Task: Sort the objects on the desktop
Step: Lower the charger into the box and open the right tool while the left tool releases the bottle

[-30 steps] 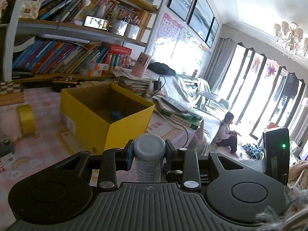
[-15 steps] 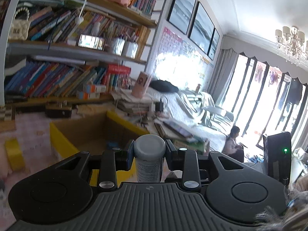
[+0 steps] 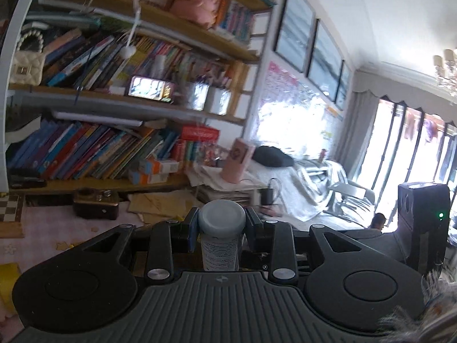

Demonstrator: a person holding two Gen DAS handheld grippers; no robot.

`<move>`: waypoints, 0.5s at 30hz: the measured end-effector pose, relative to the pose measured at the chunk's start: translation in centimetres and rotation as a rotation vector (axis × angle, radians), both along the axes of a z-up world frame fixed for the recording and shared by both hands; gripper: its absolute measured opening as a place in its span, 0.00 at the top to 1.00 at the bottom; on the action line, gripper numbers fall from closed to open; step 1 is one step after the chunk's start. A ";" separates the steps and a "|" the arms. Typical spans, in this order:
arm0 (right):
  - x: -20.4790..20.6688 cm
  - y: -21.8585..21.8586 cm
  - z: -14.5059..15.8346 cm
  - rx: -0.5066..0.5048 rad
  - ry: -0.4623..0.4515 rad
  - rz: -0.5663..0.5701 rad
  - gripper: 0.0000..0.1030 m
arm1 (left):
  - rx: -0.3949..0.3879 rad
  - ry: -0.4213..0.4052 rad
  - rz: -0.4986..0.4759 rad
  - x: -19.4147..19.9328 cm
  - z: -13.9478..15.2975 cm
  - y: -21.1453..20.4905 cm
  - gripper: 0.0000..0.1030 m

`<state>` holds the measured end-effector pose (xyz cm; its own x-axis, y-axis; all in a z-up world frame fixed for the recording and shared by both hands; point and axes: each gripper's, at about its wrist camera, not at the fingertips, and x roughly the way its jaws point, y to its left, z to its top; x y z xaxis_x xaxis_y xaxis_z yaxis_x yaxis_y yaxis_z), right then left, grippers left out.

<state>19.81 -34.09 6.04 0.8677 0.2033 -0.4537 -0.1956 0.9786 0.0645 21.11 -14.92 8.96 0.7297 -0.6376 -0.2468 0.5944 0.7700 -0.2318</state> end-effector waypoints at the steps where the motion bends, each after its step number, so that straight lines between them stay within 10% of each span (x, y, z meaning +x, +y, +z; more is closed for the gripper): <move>1: 1.1 -0.1 -0.3 -0.013 0.010 0.019 0.56 | 0.006 0.013 0.010 0.7 -0.3 -0.3 0.71; 15: 9.3 -0.2 -7.1 -0.163 0.234 0.201 0.56 | 0.167 0.248 0.095 6.6 -8.4 -3.3 0.71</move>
